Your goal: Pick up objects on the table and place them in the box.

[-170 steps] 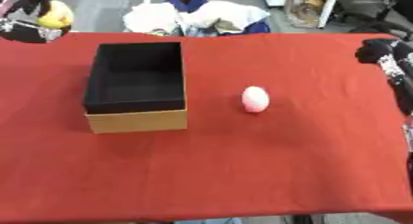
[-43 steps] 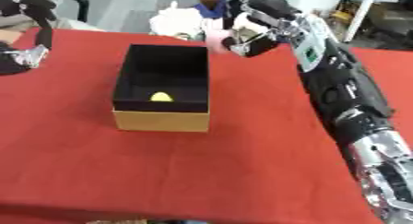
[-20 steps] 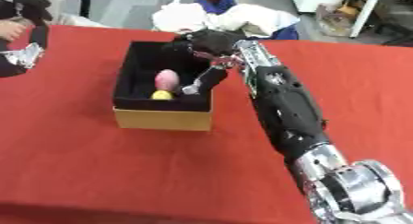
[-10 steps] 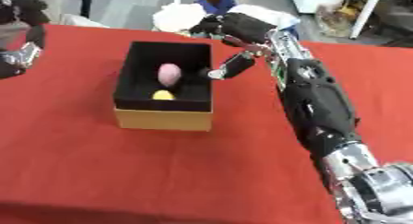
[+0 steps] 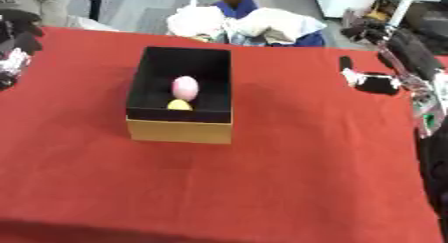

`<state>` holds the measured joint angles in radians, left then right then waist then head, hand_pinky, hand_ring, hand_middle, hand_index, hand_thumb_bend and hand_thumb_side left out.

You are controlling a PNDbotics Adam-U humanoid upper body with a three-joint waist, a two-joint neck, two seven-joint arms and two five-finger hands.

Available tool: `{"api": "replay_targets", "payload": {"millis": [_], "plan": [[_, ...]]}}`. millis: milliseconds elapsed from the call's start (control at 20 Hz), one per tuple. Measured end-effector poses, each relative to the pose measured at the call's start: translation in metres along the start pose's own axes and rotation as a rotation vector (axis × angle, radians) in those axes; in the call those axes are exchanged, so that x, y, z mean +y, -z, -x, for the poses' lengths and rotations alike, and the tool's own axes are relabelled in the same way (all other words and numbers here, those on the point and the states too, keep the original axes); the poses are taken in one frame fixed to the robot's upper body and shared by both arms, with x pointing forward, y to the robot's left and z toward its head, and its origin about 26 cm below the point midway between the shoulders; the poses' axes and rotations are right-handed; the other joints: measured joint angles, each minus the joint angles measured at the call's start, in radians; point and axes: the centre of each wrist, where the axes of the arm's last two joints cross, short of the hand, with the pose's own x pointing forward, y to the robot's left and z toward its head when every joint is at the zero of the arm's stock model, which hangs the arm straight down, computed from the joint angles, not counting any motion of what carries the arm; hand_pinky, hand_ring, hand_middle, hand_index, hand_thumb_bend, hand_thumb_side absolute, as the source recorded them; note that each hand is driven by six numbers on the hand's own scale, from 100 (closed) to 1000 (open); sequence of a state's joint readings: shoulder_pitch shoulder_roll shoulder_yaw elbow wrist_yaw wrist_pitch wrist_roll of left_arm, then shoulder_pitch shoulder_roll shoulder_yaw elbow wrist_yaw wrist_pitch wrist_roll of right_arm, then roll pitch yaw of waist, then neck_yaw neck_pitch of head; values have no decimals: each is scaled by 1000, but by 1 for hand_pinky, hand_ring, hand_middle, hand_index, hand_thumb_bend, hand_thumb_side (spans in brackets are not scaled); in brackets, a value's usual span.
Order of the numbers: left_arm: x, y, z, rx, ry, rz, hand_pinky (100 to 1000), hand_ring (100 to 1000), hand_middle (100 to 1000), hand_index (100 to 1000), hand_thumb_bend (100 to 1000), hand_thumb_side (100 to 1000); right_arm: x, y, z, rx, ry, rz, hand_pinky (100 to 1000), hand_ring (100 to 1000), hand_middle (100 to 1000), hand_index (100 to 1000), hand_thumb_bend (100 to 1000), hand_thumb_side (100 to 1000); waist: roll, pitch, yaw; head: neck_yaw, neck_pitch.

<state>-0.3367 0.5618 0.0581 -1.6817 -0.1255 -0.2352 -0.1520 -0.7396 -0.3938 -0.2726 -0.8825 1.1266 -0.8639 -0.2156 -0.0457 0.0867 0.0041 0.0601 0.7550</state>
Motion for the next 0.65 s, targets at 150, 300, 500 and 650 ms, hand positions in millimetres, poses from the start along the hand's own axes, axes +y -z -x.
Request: {"api": "replay_targets", "payload": {"millis": [150,300,500,650], "plan": [[-3,-7,4,26,-30,-21,628,537,577,790,100,514,9,-34,3,104,30,73,741,652,649,830,100,499,0,0,-4,1,0],[-6,-14,11,61,-61,-38,627,535,574,788,100,522,18,-66,2,197,52,131,738,644,640,824,100,552,-1,-2,-4,4,0],[-7,-21,15,84,-92,-52,626,533,574,788,100,523,26,-95,-3,285,73,213,735,635,631,818,100,594,-1,-6,-3,4,0],[-8,-23,17,96,-100,-49,627,533,575,789,100,521,33,-107,-8,331,99,271,732,626,622,809,100,634,0,-6,-3,0,0]]}}
